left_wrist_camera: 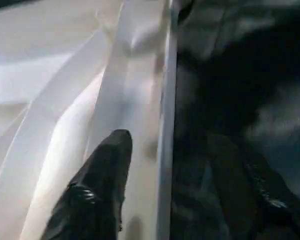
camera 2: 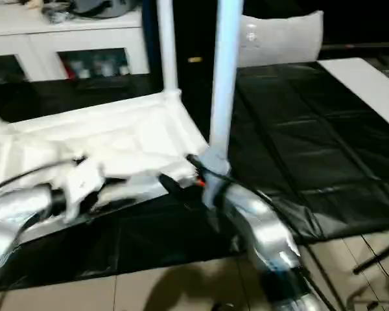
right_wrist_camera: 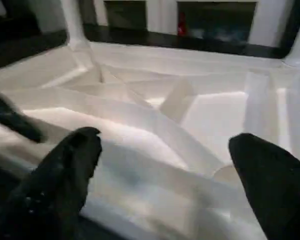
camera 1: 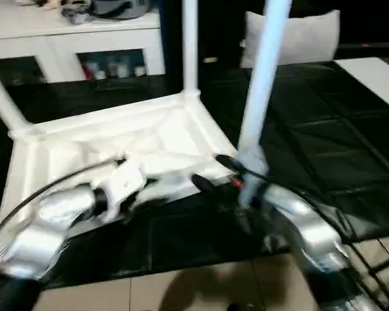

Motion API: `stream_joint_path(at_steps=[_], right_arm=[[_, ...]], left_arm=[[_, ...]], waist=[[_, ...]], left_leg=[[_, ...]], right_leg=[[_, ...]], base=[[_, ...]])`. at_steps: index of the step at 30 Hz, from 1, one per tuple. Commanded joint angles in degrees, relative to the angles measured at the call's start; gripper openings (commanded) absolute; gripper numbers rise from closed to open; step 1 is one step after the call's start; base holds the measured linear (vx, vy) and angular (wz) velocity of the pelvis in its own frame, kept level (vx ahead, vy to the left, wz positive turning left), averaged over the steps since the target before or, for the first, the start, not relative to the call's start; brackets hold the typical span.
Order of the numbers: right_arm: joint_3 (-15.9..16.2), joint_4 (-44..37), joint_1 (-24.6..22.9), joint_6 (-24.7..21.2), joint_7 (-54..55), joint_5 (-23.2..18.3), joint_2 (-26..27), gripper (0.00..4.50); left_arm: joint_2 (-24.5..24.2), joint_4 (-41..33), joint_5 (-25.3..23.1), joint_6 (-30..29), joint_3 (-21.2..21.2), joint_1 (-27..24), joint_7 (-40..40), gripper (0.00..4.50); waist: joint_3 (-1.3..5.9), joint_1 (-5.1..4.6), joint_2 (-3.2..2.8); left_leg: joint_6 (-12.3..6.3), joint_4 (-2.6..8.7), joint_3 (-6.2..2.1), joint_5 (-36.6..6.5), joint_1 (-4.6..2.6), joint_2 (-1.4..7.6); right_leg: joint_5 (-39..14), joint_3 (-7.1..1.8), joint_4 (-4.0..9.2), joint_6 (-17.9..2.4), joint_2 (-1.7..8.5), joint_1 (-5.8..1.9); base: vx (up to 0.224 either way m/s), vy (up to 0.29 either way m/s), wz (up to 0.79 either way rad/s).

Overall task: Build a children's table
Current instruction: Move table base

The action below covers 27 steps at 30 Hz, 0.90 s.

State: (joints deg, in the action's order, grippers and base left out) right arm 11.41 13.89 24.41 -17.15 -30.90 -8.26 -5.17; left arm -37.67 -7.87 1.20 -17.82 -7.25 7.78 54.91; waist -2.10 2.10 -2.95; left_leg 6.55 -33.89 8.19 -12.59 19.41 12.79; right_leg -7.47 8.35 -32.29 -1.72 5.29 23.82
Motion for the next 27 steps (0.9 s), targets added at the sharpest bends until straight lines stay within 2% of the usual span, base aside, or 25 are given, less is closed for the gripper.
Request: stream_joint_path(at_steps=[1,2,3,4,5,6,9,10,14,15,19,21,22,24,26,27], right_arm=[[-0.59,3.35,1.63,1.19,2.66,1.09,0.85,4.5],[-1.28,5.71,2.87,1.82,4.22,1.2,1.83,4.5],[-2.37,9.49,4.58,3.93,6.74,1.66,3.13,4.5],[-3.01,10.99,5.19,5.06,7.84,1.76,3.63,4.5],[-3.4,11.86,5.53,5.79,8.47,1.81,3.9,4.5],[-4.04,13.14,6.11,6.35,9.62,1.85,4.25,4.5],[-5.6,16.79,7.59,7.5,13.27,2.49,4.53,4.5],[-6.1,17.96,8.0,8.16,14.92,2.92,4.42,4.5],[-8.92,23.57,9.94,13.64,18.44,2.73,4.46,4.5],[-10.29,25.52,10.65,14.8,19.86,2.49,4.18,4.5],[-11.73,28.85,11.95,17.07,22.19,2.76,2.86,4.5],[-13.29,31.09,13.15,18.38,23.55,2.39,1.06,4.5],[-14.28,32.66,14.04,19.14,24.28,2.06,-0.31,4.5],[-15.26,34.07,14.92,19.8,24.68,1.83,-2.07,4.5],[-16.09,35.72,15.77,20.78,24.78,1.78,-3.29,4.5],[-16.44,36.59,16.15,21.31,24.8,1.85,-3.58,4.5]], left_arm=[[-1.18,-1.96,-1.01,-2.27,-0.17,-0.39,0.81,2.86],[-2.02,-2.66,-1.34,-3.35,-0.5,-1.03,1.12,2.86],[-3.1,-3.63,-2.08,-4.36,-0.92,-2.15,1.19,2.86],[-3.16,-3.58,-2.72,-4.66,-0.92,-2.38,0.45,2.86],[-3.13,-3.48,-3.12,-4.8,-0.89,-2.46,-0.12,2.86],[-3.21,-3.01,-3.92,-4.77,-1.04,-2.43,-1.07,2.86],[-3.86,-0.11,-7.36,-3.22,-1.63,-2.11,-4.23,2.86],[-4.15,0.98,-8.51,-2.09,-1.86,-1.97,-5.11,2.86],[-4.73,2.42,-10.56,-1.42,-2.33,-1.45,-7.5,2.86],[-4.47,2.92,-11.02,-1.32,-2.22,-1.06,-8.31,2.86],[-3.7,4.04,-11.46,-0.39,-2.23,-0.44,-9.1,2.86],[-2.64,5.79,-11.78,1.21,-2.35,0.53,-10.53,2.86],[-1.77,7.22,-12.01,2.46,-2.56,1.47,-11.77,2.86],[-0.62,9.15,-12.29,3.68,-2.98,2.9,-12.91,2.86],[0.28,10.74,-12.5,4.77,-3.39,4.09,-13.74,2.86],[0.49,11.28,-12.57,5.26,-3.58,4.48,-14.12,2.86]], waist=[[2.98,-0.09,-0.51],[2.99,-0.06,-0.55],[2.99,-0.06,-0.33],[2.97,-0.11,-0.18],[2.84,-0.13,-0.41],[2.85,-0.08,-0.32],[2.72,-0.08,-0.31],[2.7,-0.17,-0.09],[2.73,0.02,0.06],[2.83,0.14,0.12],[3.02,0.38,0.25],[3.1,0.61,0.62],[3.1,0.69,0.85],[3.2,1.32,0.71],[3.21,1.69,1.09],[3.3,2.07,1.08]], left_leg=[[-1.34,4.74,0.56,-11.42,0.75,-0.07],[-1.21,4.6,0.68,-11.66,0.46,-0.03],[-1.2,4.59,0.82,-11.77,0.39,-0.03],[-1.05,4.65,0.69,-11.6,0.57,-0.01],[-0.99,4.66,0.81,-12.13,0.44,-0.12],[-0.86,4.6,0.87,-12.69,0.3,-0.18],[-0.6,4.61,0.78,-14.02,0.24,-0.4],[-0.65,4.63,0.78,-14.14,0.22,-0.42],[-0.77,4.57,0.76,-14.95,-0.06,-0.41],[-0.72,4.53,0.8,-14.45,-0.13,-0.38],[-0.93,4.47,0.79,-12.55,0.11,-0.48],[-1.33,4.32,0.96,-12.0,0.1,-0.59],[-1.49,4.26,1.06,-11.93,0.12,-0.6],[-1.6,4.14,1.16,-11.55,-0.19,-0.67],[-1.7,4.12,1.18,-10.6,0.17,-0.62],[-1.86,4.04,1.23,-10.07,0.12,-0.69]], right_leg=[[-18.65,-3.26,2.63,-8.63,2.59,-3.83],[-19.03,-3.34,2.69,-8.5,2.67,-3.64],[-19.12,-3.39,2.82,-8.38,2.62,-3.58],[-19.04,-3.42,2.55,-8.49,2.7,-3.73],[-19.8,-3.46,2.74,-8.35,2.6,-3.54],[-20.55,-3.5,2.73,-8.09,2.58,-3.51],[-22.29,-3.58,2.86,-7.32,2.45,-3.51],[-22.66,-3.61,3.04,-7.06,2.4,-3.46],[-24.04,-3.78,3.0,-6.96,2.53,-3.19],[-22.82,-3.98,2.77,-7.73,2.46,-3.09],[-18.28,-4.34,2.05,-9.44,2.26,-3.26],[-17.62,-4.39,2.01,-9.93,2.29,-3.3],[-17.72,-4.43,2.03,-9.95,2.29,-3.29],[-18.04,-4.46,2.07,-10.07,2.27,-3.1],[-17.43,-4.5,1.87,-9.75,2.32,-3.39],[-17.69,-4.48,1.9,-9.41,2.33,-3.3]], base=[[0.0,0.0,0.0],[0.0,0.0,0.0],[0.0,0.0,0.0],[0.0,0.0,0.0],[0.0,0.0,0.0],[0.0,0.0,0.0],[0.0,0.0,0.0],[0.0,0.0,0.0],[0.0,0.0,0.0],[0.0,0.0,0.0],[0.0,0.0,0.0],[0.0,0.0,0.0],[0.0,0.0,0.0],[0.0,0.0,0.0],[0.0,0.0,0.0],[0.0,0.0,0.0]])
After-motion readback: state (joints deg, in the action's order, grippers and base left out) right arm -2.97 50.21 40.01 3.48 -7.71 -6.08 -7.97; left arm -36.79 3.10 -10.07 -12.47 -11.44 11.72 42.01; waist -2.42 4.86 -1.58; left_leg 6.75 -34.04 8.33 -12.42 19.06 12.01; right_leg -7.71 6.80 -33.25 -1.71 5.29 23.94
